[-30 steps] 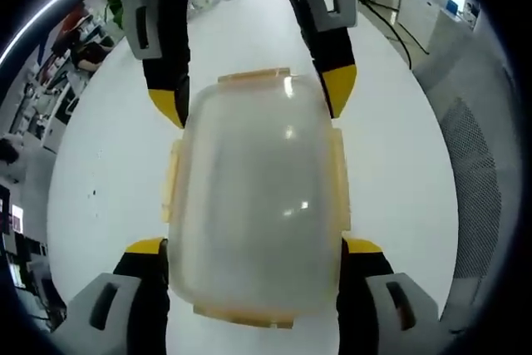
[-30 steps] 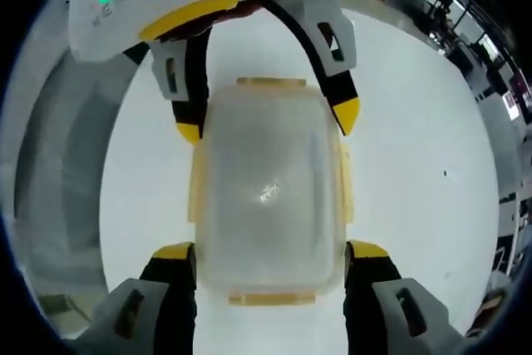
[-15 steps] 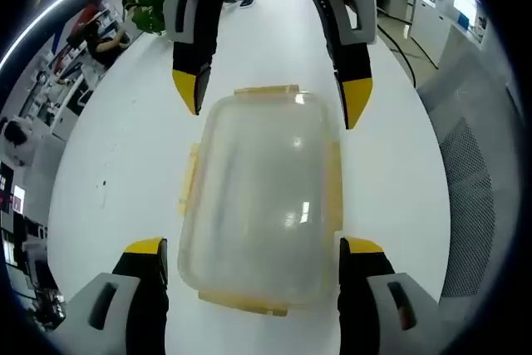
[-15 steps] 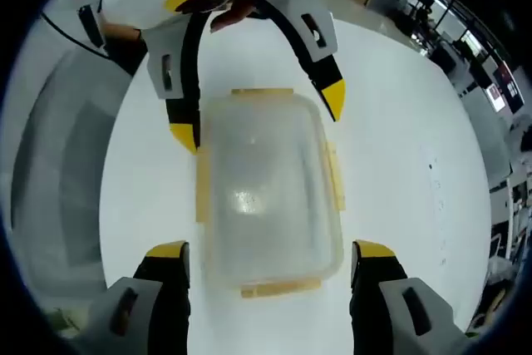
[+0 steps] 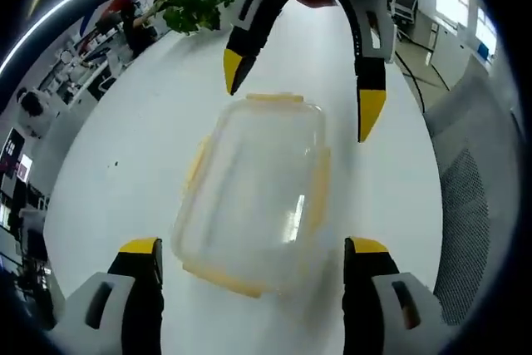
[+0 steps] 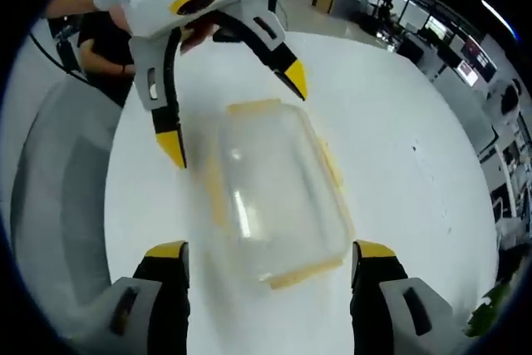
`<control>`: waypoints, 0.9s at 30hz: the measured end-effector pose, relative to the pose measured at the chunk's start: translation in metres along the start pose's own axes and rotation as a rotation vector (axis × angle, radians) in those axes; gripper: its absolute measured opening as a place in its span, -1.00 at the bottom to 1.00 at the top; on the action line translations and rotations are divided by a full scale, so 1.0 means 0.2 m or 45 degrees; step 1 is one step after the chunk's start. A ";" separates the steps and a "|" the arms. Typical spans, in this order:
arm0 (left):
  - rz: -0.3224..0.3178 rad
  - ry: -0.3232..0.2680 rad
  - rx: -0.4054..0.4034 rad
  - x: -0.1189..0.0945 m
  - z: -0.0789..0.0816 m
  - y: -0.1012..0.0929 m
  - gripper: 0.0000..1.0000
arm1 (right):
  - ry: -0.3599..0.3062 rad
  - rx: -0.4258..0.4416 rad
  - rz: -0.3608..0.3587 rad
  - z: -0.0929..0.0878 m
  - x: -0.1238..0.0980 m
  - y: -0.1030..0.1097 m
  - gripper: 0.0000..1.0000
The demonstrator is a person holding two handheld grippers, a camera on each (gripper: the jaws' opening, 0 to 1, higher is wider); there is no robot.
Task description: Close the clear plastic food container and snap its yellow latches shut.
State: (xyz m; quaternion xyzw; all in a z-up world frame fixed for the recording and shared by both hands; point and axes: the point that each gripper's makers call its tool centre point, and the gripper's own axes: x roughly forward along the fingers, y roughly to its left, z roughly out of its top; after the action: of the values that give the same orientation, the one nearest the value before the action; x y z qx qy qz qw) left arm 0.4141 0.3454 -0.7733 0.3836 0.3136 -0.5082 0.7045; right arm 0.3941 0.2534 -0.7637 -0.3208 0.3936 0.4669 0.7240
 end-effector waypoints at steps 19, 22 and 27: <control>0.086 -0.144 -0.235 -0.10 -0.03 -0.05 0.81 | -0.142 0.202 -0.117 -0.03 -0.06 0.08 0.61; 0.103 -0.156 -0.256 -0.12 -0.05 -0.06 0.81 | -0.156 0.226 -0.141 -0.05 -0.06 0.11 0.61; 0.133 -0.205 -0.278 -0.16 -0.07 -0.08 0.82 | -0.201 0.259 -0.175 -0.06 -0.08 0.14 0.61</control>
State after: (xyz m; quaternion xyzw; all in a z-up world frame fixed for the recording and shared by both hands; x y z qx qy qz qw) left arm 0.3887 0.3690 -0.7566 0.2783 0.2892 -0.4628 0.7904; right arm 0.3609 0.2470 -0.7583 -0.2342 0.3579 0.3979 0.8116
